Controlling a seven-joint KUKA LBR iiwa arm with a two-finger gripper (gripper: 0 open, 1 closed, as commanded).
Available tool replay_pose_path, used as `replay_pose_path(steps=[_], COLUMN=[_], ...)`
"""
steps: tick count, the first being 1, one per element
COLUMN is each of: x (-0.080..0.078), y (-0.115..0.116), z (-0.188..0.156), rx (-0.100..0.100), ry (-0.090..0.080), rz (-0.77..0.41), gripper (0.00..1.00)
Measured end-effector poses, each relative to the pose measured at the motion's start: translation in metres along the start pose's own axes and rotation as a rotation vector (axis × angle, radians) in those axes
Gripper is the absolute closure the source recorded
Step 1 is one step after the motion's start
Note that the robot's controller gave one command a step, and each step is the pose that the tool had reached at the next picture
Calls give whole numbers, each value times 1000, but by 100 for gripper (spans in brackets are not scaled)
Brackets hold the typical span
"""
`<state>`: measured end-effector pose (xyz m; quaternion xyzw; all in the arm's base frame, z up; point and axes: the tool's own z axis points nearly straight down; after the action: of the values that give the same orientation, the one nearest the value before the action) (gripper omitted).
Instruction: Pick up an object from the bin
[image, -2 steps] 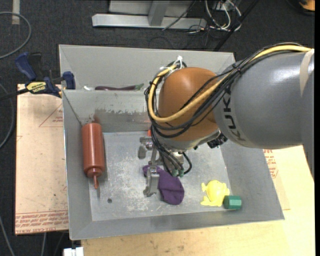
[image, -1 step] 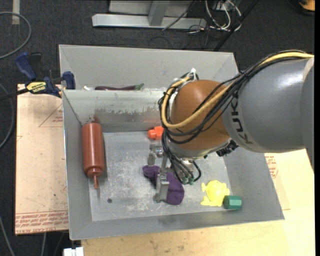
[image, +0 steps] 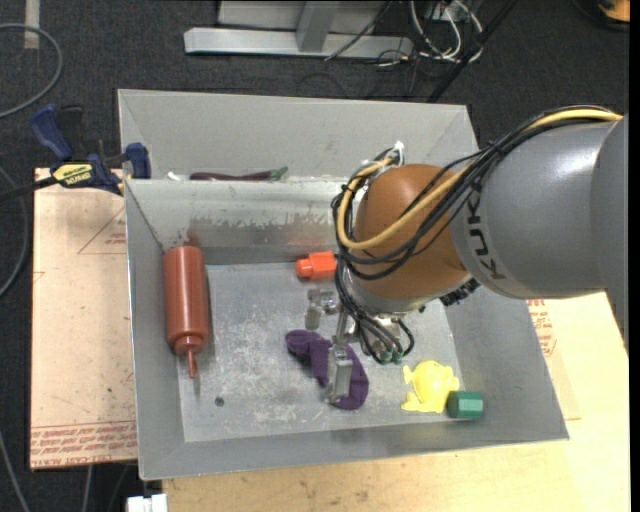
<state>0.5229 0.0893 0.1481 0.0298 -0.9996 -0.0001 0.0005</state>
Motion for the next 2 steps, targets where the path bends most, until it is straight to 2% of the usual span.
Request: replay_pose_path(steps=[1,2], x=[-27,-27], y=[-48,-48], z=[54,54], rx=[-5,-5], ry=[-3,-3], rz=[-57,-57], gripper=[100,100])
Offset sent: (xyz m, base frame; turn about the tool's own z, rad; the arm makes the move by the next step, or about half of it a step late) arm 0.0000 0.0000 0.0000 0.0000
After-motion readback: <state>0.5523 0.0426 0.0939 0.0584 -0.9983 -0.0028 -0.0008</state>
